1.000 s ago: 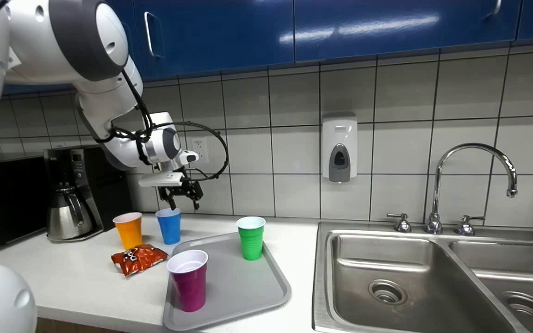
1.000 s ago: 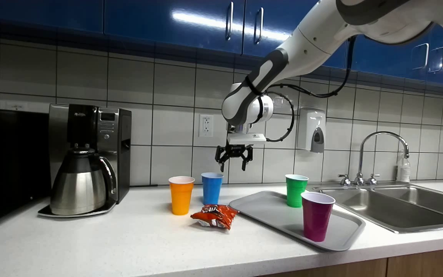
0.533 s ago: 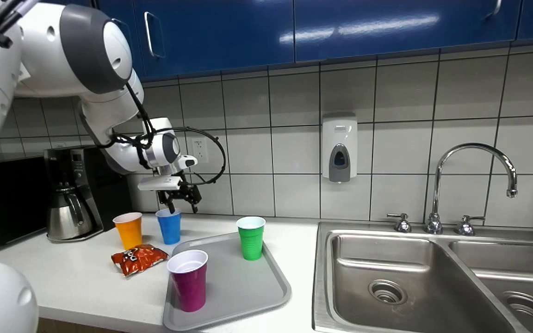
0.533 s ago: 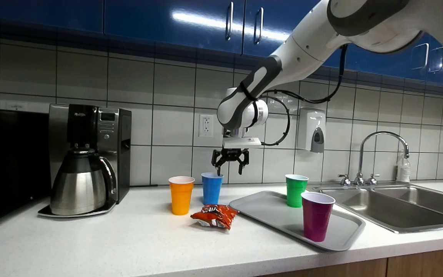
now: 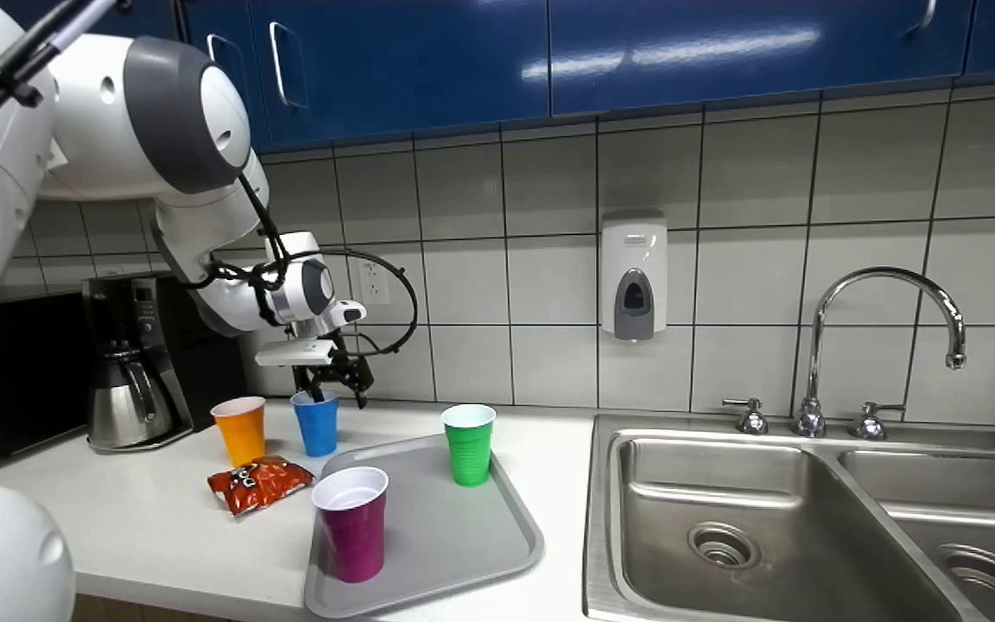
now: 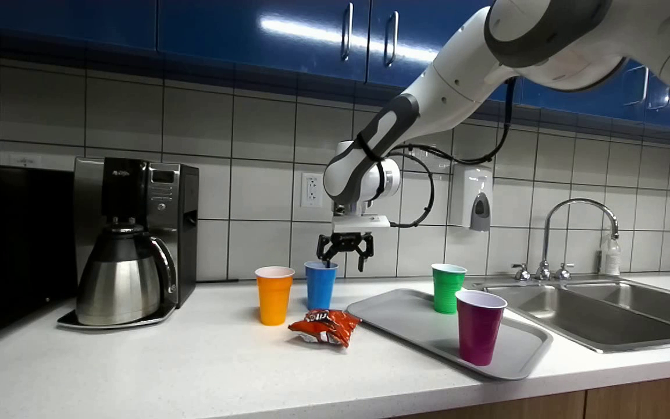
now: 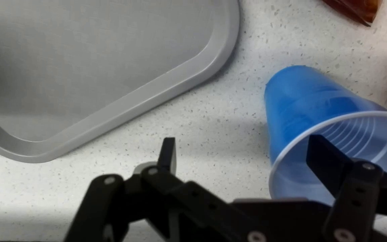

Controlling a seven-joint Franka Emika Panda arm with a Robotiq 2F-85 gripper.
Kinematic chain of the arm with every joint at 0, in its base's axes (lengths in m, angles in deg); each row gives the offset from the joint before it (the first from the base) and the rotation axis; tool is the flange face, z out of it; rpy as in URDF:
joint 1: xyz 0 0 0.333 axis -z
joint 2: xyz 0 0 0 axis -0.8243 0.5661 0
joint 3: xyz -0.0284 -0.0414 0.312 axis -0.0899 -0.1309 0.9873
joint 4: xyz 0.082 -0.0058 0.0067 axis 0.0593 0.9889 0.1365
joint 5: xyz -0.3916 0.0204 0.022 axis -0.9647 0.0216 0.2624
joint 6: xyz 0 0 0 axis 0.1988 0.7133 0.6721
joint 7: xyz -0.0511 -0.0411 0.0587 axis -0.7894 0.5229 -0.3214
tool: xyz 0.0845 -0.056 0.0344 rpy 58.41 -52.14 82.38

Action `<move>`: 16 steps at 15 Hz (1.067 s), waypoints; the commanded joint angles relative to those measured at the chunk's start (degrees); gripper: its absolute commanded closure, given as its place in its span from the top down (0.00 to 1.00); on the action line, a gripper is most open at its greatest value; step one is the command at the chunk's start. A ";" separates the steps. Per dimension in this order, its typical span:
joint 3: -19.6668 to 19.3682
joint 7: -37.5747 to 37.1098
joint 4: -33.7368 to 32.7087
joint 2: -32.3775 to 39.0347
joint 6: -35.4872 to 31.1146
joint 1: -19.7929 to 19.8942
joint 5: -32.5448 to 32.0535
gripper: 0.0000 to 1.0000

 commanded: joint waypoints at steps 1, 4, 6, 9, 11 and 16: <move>-0.86 -1.38 -2.72 1.38 2.24 -0.97 0.50 0.74; -0.74 -1.20 -2.54 1.30 2.12 -0.83 0.74 0.51; -0.74 -1.14 -2.44 1.18 2.04 -0.79 0.75 0.35; -0.73 -1.06 -2.37 1.03 2.01 -0.65 0.84 0.12; -0.82 -1.07 -2.37 0.99 1.98 -0.61 0.83 0.00; -0.98 -1.63 -2.87 0.32 1.61 -0.48 1.62 0.01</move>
